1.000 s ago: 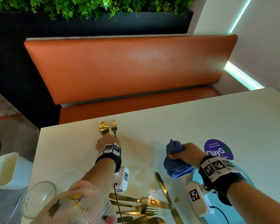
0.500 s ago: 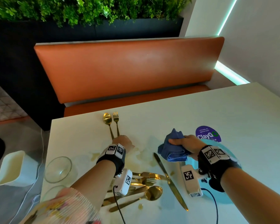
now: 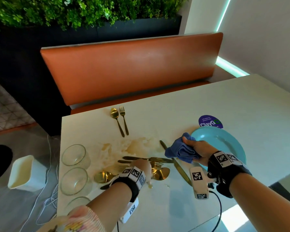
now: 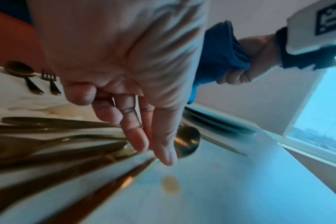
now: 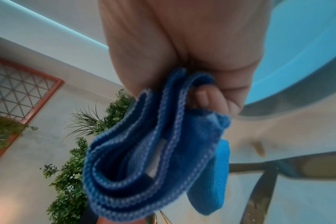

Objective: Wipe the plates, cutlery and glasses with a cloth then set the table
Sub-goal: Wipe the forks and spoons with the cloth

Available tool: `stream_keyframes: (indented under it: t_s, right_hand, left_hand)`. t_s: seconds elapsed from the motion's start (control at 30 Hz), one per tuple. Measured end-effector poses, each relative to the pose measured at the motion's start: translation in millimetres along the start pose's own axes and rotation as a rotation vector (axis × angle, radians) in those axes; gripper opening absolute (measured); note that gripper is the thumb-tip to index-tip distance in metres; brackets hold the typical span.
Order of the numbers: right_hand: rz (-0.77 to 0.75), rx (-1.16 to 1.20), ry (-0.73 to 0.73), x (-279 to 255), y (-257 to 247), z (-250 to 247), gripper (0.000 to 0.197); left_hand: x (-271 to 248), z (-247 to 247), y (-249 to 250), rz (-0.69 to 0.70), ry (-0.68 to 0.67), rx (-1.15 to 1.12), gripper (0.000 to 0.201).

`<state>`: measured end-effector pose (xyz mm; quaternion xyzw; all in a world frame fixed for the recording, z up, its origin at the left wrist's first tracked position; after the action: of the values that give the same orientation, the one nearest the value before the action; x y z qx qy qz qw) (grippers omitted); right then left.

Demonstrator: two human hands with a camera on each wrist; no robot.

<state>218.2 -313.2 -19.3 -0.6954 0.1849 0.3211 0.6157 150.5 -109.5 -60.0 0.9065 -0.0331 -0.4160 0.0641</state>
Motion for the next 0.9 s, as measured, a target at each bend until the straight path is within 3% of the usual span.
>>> stream_keyframes:
  t_s: [0.07, 0.17, 0.27, 0.37, 0.53, 0.67, 0.73, 0.9]
  right_hand:
    - [0.002, -0.018, 0.024, -6, 6, -3, 0.062]
    - [0.008, 0.058, 0.035, -14, 14, -6, 0.045]
    - [0.032, 0.138, 0.061, -17, 25, -12, 0.044]
    - [0.043, 0.134, 0.105, -20, 31, -16, 0.04]
    - [0.02, 0.104, 0.137, -24, 31, -24, 0.053]
    - [-0.041, 0.16, 0.074, -26, 28, -11, 0.047]
    - [-0.073, 0.223, 0.017, -28, 22, 7, 0.048]
    - [-0.16, 0.345, -0.121, -35, 11, 53, 0.025]
  left_hand:
    - [0, 8, 4, -0.002, 0.038, 0.074, 0.043]
    - [-2, 14, 7, -0.009, 0.078, 0.146, 0.041]
    - [-4, 17, 8, -0.027, 0.095, 0.119, 0.038]
    - [-10, 7, 9, -0.004, 0.108, 0.003, 0.032]
    - [-18, -20, 11, 0.038, 0.135, -0.38, 0.03]
    - [-27, -39, 20, 0.06, 0.224, -0.628, 0.027]
    - [-33, -45, 28, 0.071, 0.242, -0.665, 0.03]
    - [-46, -50, 48, 0.075, 0.323, -0.682, 0.032]
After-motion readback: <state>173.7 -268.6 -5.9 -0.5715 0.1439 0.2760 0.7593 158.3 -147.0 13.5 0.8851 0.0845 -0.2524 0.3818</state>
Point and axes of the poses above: each hand's wrist, its own x-axis towards the middle knuckle, its own z-axis out of the palm, y = z × x, the point moved 1 cm from there along x, towards the middle knuckle, and after that the axes turned 9 degrees about -y, right-handed, at the moved point
